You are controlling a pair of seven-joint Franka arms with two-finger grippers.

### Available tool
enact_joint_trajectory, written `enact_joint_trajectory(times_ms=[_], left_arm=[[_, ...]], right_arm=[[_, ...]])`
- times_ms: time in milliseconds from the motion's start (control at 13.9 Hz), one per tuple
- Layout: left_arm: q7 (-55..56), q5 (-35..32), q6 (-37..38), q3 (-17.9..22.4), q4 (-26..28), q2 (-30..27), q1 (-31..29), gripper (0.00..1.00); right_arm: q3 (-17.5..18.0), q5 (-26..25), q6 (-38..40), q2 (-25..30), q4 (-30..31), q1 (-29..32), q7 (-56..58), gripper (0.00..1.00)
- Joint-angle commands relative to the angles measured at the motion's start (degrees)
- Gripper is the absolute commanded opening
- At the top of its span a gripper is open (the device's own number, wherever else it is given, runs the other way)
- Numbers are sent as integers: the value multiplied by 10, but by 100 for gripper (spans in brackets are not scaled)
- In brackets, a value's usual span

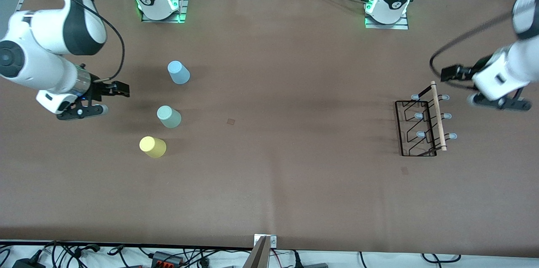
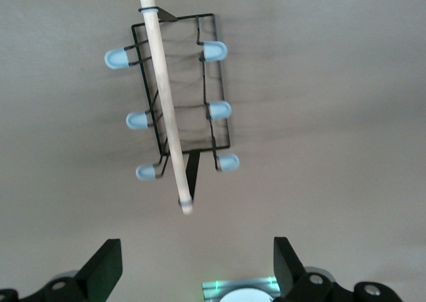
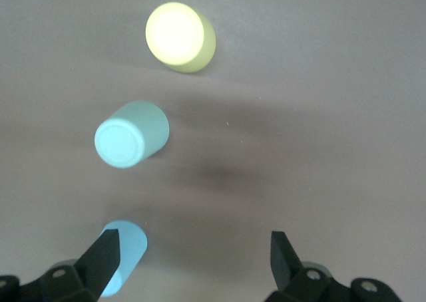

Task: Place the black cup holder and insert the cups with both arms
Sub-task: 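Reach the right gripper toward the teal cup while the left gripper reaches the rack handle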

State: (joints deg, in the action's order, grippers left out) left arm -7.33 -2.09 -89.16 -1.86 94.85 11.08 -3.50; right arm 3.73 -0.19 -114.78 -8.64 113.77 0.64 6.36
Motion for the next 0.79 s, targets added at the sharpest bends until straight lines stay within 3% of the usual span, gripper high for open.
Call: enact_joint_trajectory(times_ms=[0, 143, 359, 574, 717], left_arm=[[-8, 2, -57, 2, 2, 45, -25, 100], [-8, 2, -118, -1, 23, 61, -35, 100], [-8, 1, -241, -4, 103, 54, -39, 100], [-6, 1, -273, -8, 144, 39, -37, 100], [-6, 1, -276, -8, 150, 41, -39, 84]], right_arm=[[-2, 7, -58, -22, 17, -21, -45, 100], [-3, 4, -95, -51, 9, -66, -123, 100], [-3, 2, -124, -74, 2, -73, -177, 100], [-3, 5, -150, -87, 4, -74, -177, 100], [-3, 5, -159, -88, 18, -74, -177, 100]])
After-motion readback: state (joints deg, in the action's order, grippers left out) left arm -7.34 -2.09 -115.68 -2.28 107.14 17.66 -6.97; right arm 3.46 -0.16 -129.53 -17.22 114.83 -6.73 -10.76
